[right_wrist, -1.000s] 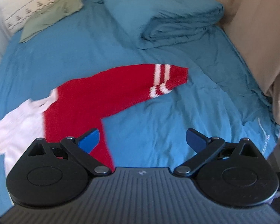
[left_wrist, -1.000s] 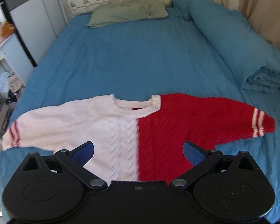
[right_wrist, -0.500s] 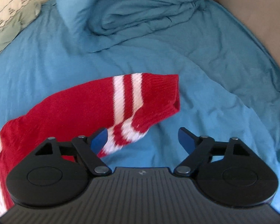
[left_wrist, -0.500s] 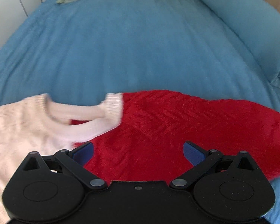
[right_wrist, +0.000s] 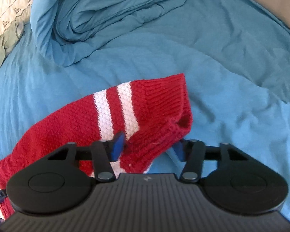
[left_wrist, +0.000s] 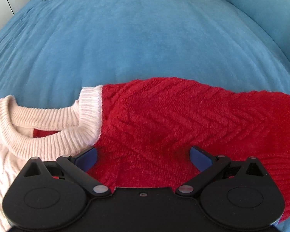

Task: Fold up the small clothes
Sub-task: 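Reach the right gripper to the red sleeve's striped cuff and grasp it, then lift the red sleeve with the right gripper and carry it across the body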

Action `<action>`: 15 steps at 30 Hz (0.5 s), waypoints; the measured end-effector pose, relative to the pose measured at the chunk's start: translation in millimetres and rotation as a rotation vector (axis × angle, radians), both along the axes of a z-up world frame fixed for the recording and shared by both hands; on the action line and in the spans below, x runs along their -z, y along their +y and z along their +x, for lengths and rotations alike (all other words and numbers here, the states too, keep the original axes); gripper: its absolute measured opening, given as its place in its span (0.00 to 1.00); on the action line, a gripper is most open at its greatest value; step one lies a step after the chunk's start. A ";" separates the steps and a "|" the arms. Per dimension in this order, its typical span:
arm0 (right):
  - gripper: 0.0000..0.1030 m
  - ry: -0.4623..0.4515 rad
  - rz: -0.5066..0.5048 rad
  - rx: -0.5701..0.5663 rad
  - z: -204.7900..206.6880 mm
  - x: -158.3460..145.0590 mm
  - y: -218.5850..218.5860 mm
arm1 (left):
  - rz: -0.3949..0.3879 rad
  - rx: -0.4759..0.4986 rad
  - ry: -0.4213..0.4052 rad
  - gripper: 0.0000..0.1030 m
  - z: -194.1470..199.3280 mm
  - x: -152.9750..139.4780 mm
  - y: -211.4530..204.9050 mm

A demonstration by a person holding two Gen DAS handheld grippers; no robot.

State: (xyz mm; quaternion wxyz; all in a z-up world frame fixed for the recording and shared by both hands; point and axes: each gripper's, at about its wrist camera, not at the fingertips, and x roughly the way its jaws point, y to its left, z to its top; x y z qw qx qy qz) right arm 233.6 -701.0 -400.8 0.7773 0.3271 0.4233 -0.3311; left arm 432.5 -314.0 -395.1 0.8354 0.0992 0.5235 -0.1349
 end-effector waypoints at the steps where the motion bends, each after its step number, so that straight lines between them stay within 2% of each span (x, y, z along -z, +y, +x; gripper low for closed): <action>1: 0.41 -0.004 0.003 -0.002 0.7 0.6 0.8 | -0.007 -0.004 0.000 1.00 0.3 1.4 1.7; 3: 0.29 -0.009 -0.010 0.000 1.5 -0.8 3.8 | -0.012 -0.003 0.003 1.00 -0.2 1.6 1.8; 8: 0.27 -0.083 -0.046 -0.012 2.5 -26.3 18.5 | -0.046 -0.005 0.011 1.00 2.7 -12.7 11.3; 15: 0.26 -0.226 -0.113 -0.178 31.1 -97.5 81.1 | -0.065 -0.073 -0.057 1.00 0.4 -58.1 83.0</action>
